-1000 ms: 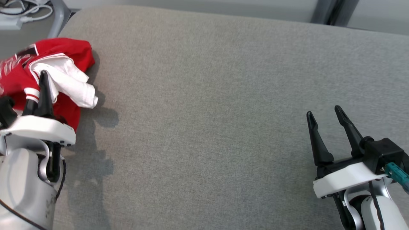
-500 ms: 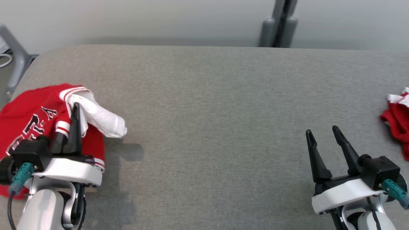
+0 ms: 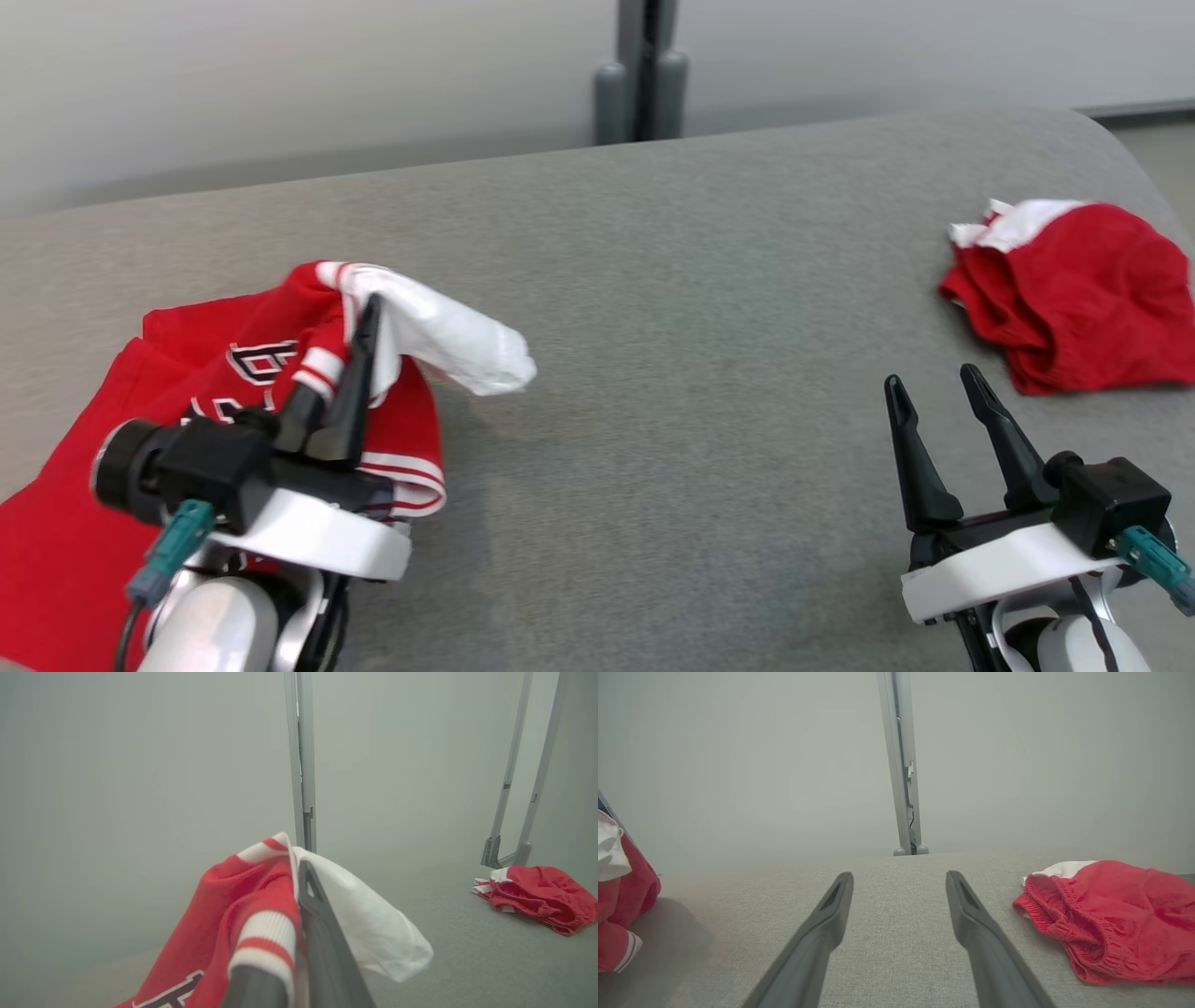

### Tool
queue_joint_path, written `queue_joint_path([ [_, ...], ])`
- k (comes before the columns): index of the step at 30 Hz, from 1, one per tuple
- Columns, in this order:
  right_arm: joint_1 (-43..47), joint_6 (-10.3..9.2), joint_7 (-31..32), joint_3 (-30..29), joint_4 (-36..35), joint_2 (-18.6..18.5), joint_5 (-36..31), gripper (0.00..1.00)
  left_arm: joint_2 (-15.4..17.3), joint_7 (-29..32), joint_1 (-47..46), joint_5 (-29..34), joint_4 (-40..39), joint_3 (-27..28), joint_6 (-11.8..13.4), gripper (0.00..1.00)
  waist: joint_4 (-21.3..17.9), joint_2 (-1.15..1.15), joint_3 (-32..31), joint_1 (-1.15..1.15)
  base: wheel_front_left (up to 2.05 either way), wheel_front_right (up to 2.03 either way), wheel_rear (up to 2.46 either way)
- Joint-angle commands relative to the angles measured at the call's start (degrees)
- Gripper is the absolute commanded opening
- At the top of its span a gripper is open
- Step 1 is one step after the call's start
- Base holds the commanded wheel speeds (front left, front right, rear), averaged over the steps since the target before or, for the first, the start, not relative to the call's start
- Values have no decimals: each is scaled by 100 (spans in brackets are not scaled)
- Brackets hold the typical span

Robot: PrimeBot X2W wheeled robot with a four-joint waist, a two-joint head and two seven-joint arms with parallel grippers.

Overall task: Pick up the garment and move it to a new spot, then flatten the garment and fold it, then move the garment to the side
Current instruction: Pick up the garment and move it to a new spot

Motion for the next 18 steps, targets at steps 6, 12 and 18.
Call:
queue_joint_path([
  [6,-202,1,-147,127,80,-19,148,100,-116,157,-345,85,-59,-392,-200,0,-921,0,482,0,0,0,0],
  [12,-315,1,-348,143,256,-17,312,100,-237,278,-687,147,119,-804,-447,0,-1566,0,817,0,0,0,0],
  [18,-376,1,-521,185,416,-18,466,100,-439,347,-1086,110,652,-1105,-623,0,-1853,0,1124,0,0,0,0],
])
